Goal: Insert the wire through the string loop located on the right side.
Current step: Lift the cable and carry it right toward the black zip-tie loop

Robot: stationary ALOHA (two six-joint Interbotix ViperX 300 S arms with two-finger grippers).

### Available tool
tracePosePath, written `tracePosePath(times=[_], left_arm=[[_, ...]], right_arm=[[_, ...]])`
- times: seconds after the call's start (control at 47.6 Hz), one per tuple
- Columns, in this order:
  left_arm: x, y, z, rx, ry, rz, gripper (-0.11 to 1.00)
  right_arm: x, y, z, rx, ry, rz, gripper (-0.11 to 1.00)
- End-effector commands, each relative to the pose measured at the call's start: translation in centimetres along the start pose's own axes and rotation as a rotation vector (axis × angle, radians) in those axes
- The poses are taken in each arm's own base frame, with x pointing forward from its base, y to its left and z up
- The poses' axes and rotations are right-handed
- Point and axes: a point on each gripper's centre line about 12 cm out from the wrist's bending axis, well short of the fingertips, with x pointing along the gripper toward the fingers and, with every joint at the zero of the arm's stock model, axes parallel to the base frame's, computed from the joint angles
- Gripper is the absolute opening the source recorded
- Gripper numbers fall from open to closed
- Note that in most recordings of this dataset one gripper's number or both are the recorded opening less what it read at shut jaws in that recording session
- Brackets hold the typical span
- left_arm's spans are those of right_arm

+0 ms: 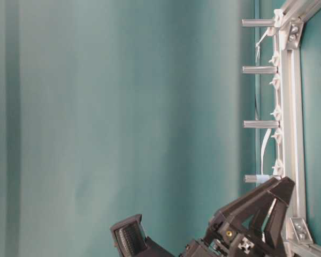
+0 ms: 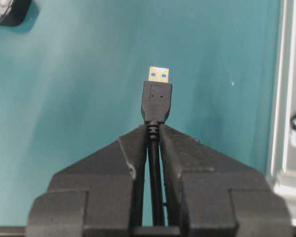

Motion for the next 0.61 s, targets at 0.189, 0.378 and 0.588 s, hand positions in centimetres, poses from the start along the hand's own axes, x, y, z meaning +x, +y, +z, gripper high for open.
tracePosePath(times=[0.189,0.378,0.588], left_arm=[[-0.6,-2.3,0.5,0.042,0.02,-0.058,0.51],[-1.3,-3.0,0.7,0.052,0.038,-0.079,0.5],[-1.8,-3.1,0.9,0.054,0.028,-0.081,0.5]], right_arm=[[-2.3,0.0,-0.5,0.002,-0.022,0.055,0.12],[-2.7,-0.2,-1.1,-0.002,0.002,0.065,0.12],[-3.1,-0.3,-1.5,-0.01,0.013,0.077,0.12]])
